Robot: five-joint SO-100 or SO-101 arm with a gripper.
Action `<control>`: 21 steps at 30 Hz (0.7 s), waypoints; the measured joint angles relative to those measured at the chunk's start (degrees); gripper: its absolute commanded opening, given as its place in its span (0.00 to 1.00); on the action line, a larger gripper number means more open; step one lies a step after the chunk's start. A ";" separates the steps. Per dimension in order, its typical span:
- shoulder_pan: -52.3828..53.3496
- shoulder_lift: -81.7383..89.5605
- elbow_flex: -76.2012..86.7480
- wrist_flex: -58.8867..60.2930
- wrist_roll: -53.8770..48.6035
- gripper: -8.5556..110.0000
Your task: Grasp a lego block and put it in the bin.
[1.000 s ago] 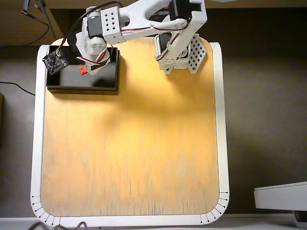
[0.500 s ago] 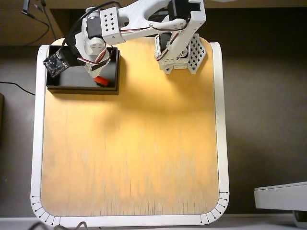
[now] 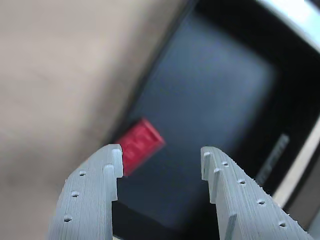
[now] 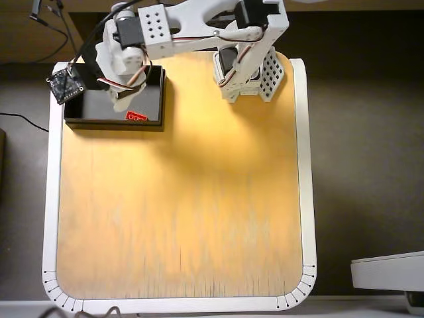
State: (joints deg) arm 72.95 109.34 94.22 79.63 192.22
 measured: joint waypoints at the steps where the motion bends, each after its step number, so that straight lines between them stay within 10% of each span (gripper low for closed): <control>1: -1.58 1.14 -0.44 0.00 -1.41 0.21; 21: -38.23 21.09 -0.97 -5.80 -15.64 0.08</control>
State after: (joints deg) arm 34.72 130.43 93.25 73.83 176.57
